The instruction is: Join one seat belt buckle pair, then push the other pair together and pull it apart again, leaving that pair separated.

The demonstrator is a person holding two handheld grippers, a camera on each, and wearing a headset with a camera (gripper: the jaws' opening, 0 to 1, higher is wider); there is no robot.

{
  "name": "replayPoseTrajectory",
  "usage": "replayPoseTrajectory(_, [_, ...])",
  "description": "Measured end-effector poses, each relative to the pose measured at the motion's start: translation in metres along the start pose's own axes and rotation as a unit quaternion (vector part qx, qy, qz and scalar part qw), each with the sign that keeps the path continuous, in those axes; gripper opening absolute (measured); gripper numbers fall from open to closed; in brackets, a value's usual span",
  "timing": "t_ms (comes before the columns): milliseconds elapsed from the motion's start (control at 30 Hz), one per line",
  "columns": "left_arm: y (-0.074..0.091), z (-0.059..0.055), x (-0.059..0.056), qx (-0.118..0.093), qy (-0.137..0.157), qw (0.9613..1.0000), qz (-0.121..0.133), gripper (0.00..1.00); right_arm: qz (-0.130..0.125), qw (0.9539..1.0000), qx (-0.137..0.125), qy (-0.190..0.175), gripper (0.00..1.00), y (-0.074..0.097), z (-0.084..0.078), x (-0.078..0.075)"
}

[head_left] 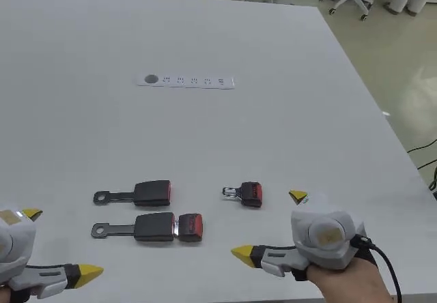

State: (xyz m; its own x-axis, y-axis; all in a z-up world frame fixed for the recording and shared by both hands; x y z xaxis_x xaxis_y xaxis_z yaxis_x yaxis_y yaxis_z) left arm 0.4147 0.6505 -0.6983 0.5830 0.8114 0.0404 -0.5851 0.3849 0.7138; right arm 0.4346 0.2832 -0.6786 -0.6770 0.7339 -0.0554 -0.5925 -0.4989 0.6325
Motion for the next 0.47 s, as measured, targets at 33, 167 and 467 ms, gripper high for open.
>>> replayPoseTrajectory(33, [0.0006,0.0002,0.0004,-0.002,-0.001,1.0000,0.000,1.00,0.002,1.0000,0.001,0.001,0.99,-0.0023,-0.0016,0.0005])
replayPoseTrajectory(167, [0.0045,0.0049,0.0026,-0.007,-0.003,1.0000,0.006,1.00,0.008,0.9999,0.004,0.004,0.98,-0.0018,0.0010,0.0070])
replayPoseTrajectory(467, [0.0076,0.0059,0.0071,-0.010,-0.003,0.9998,0.015,1.00,0.012,0.9999,-0.001,0.003,0.98,-0.0102,0.0048,0.0066])
Point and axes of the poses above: the centre of the closed fingertips' face, and the gripper's own axes: y roughly backward along the fingers, x roughly to its left, z roughly out of its top, the point moved 6 cm from there along y, roughly backward along the fingers, and after that the axes turned 1 degree about z, right-handed, at the moved point
